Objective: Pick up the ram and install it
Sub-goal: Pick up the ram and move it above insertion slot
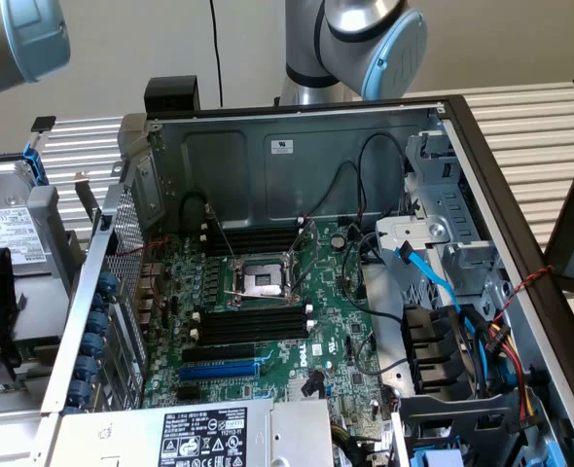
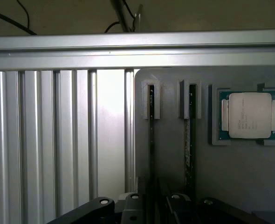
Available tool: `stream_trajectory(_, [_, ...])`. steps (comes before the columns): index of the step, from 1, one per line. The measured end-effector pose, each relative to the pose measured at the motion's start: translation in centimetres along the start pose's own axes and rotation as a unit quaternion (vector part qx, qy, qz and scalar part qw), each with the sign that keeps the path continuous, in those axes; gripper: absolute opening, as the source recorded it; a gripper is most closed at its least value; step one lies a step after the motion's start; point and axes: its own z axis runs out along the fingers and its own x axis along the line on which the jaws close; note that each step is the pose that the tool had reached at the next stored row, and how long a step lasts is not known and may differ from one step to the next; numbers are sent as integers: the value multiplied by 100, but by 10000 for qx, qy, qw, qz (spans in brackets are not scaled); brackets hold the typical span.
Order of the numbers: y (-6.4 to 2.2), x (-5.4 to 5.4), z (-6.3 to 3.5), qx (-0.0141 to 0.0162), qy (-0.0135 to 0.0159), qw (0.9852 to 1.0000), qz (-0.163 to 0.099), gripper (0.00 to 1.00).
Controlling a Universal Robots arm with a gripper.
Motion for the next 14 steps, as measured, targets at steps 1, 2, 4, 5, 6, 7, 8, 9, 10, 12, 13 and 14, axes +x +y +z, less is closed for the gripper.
stream_trajectory(1, [0, 0, 3, 1, 1, 10000, -2, 24])
stream_trajectory(2, [0, 0, 6, 1, 1, 10000, -3, 24])
stream_trajectory(4, [0, -1, 15, 2, 3, 10000, -5, 24])
stream_trajectory(5, [0, -1, 20, 2, 4, 10000, -6, 24])
stream_trajectory(6, [1, -2, 25, 2, 5, 10000, -8, 24])
stream_trajectory(7, [1, -2, 28, 1, 5, 10000, -10, 24])
stream_trajectory(8, [1, -2, 31, 1, 6, 10000, -12, 24])
stream_trajectory(9, [1, -2, 36, 2, 5, 10000, -14, 24])
stream_trajectory(10, [2, -3, 44, 3, 5, 10000, -17, 24])
stream_trajectory(12, [6, -4, 61, 3, 5, 10000, -22, 24])
stream_trajectory(13, [7, -4, 68, 3, 5, 10000, -24, 24])
stream_trajectory(14, [10, -5, 75, 4, 5, 10000, -26, 24])
